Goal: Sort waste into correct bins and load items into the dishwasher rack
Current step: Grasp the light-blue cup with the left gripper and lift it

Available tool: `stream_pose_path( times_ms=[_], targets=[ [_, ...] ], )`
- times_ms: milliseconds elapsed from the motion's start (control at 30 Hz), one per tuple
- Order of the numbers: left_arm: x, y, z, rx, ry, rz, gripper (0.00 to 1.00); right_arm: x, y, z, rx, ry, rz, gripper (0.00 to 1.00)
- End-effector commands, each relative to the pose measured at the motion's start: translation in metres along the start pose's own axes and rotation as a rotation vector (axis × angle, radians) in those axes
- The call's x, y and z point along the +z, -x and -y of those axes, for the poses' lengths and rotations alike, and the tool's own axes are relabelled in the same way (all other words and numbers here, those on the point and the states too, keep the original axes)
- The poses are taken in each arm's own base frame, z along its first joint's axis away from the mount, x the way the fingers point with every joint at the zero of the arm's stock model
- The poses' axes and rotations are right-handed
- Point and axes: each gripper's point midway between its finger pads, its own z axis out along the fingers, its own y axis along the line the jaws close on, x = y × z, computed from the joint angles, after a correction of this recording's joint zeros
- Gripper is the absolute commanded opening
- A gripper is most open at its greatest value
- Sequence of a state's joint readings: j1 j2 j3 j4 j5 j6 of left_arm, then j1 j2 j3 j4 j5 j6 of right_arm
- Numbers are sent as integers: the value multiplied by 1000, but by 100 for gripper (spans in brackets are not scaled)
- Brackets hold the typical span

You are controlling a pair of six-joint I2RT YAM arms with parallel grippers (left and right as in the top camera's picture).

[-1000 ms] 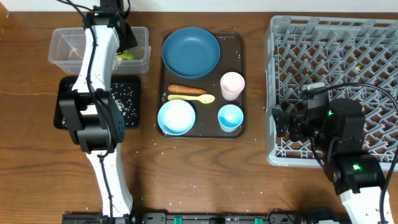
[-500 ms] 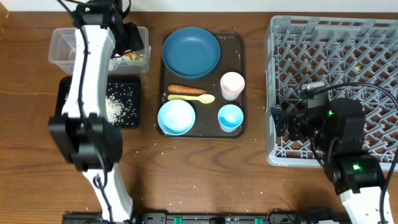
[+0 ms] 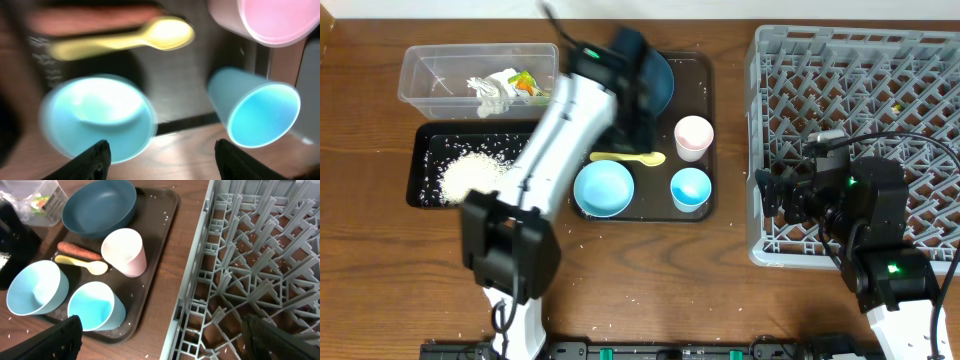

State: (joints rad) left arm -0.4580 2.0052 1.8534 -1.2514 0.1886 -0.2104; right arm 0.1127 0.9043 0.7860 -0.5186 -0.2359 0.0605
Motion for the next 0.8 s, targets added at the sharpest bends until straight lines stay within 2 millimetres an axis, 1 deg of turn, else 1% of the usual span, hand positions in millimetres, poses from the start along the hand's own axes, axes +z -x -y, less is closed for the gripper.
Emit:
stream_pose_path(
  times_ms=[0, 133, 233, 333, 367, 400, 533, 567, 667, 767],
  targets=[
    [33, -18, 21, 12, 3, -55, 69, -2, 6, -5, 4, 17, 14, 99],
    [55, -24, 34, -4, -1, -49, 69, -2, 6, -5, 4, 17, 14, 99],
    [67, -26, 36, -27, -4, -43, 68, -2, 6, -5, 4, 17, 14, 99],
    [77, -25, 35, -43, -8, -33, 63, -2, 6, -5, 4, 17, 14, 99],
    [79, -26, 35, -43, -9, -32, 59, -2, 6, -5, 4, 17, 13, 99],
    [80, -26, 35, -42, -9, -31, 53, -2, 6, -5, 4, 17, 12, 99],
    [81, -23, 35, -42, -13, -21, 12, -2, 6, -5, 5, 17, 12, 99],
    [81, -23, 35, -43, -14, -21, 7, -2, 6, -5, 5, 17, 12, 99],
    [77, -24, 35, -52, -21, -24, 6, -2, 6, -5, 5, 17, 12, 99],
    [62, -22, 38, -61, -83, -20, 6, -2, 7, -5, 10, 18, 16, 99]
  ],
)
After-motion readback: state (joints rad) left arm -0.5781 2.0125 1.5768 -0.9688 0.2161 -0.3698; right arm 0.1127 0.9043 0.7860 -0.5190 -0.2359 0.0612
